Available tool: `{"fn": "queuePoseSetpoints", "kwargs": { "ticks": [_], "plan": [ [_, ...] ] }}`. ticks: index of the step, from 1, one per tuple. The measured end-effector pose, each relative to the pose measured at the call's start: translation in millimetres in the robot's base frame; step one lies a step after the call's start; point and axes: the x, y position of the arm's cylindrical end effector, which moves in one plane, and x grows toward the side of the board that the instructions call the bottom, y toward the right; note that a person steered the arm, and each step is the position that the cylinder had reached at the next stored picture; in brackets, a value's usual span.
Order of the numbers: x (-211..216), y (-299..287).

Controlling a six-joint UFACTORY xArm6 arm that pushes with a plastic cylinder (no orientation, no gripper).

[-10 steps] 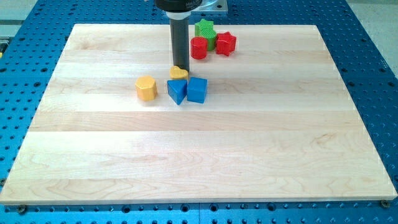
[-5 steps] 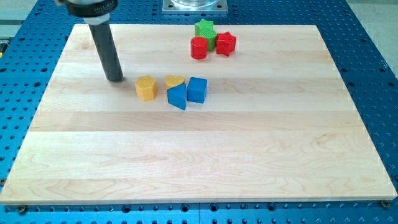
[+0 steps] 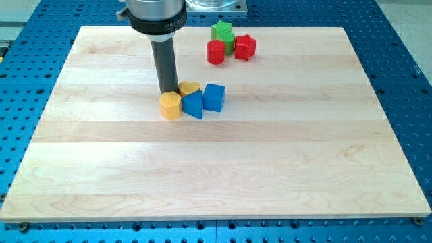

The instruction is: Push the yellow blocks into the triangle

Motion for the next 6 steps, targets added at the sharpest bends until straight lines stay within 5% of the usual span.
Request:
{"fn": "queuePoseSetpoints", "kwargs": {
  "ticks": [3,4,6],
  "plan": [
    [0.4,-41.4],
    [41.3,-73.2],
    [33.5,-12.3]
  ]
}}
